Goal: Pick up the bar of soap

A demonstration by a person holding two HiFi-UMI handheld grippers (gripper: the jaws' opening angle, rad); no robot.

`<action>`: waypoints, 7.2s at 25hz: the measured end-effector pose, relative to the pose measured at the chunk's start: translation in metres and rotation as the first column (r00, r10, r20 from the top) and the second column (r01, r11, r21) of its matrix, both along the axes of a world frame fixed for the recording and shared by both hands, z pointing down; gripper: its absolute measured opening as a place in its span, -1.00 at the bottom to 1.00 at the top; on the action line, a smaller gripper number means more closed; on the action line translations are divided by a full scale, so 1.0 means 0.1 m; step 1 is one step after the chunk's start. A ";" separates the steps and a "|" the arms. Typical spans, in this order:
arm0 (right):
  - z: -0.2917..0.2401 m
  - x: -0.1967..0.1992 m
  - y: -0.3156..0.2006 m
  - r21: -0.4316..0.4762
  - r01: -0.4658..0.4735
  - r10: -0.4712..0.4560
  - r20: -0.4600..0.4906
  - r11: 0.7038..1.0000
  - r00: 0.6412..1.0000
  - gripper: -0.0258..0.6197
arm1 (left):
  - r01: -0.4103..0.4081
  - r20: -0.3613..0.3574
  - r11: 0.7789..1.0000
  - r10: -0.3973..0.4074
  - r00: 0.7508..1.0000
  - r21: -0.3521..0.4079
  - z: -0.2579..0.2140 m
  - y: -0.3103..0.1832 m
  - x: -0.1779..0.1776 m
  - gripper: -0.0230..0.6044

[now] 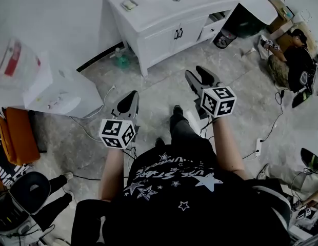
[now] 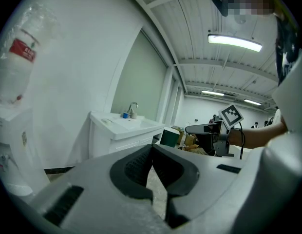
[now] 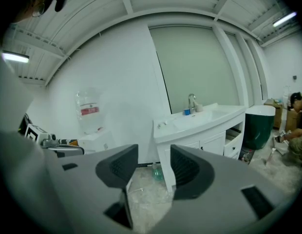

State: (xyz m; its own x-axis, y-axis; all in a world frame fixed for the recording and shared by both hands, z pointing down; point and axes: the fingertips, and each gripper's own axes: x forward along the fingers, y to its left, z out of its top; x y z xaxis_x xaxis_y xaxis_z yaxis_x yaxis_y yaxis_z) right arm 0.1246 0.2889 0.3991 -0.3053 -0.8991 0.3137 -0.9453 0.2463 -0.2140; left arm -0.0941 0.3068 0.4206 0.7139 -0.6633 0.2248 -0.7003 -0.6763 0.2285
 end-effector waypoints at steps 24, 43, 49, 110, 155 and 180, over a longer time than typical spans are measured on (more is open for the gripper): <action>0.34 1.00 -2.79 -0.075 0.177 -0.169 0.104 0.981 0.980 0.45 | 0.206 0.078 0.978 -0.202 0.976 -0.042 0.10 -2.24 0.97 -0.90; 0.52 0.52 -3.95 -0.131 0.414 -0.399 0.127 0.901 0.908 0.44 | 0.494 0.099 0.870 -0.491 0.866 -0.007 0.04 -2.94 0.66 -0.90; 0.57 0.19 -4.12 -0.151 0.433 -0.422 0.099 0.889 0.901 0.44 | 0.495 0.093 0.869 -0.490 0.867 -0.028 0.18 -3.17 0.38 -0.90; 1.74 -1.32 -6.32 -0.769 0.053 -0.433 -0.300 0.637 0.850 -0.30 | 0.162 -0.019 0.965 -0.170 0.985 -0.206 0.81 -6.37 -0.95 -0.90; 1.22 -1.27 -6.41 -0.550 0.280 -0.399 -0.108 0.787 0.910 -0.35 | 0.147 0.001 0.974 -0.149 0.989 -0.170 0.60 -6.28 -0.47 -0.90; 0.35 -0.02 -5.30 -0.223 0.333 -0.309 0.136 0.916 0.941 -0.37 | 0.157 0.006 0.986 -0.157 0.988 -0.060 0.14 -5.16 0.72 -0.90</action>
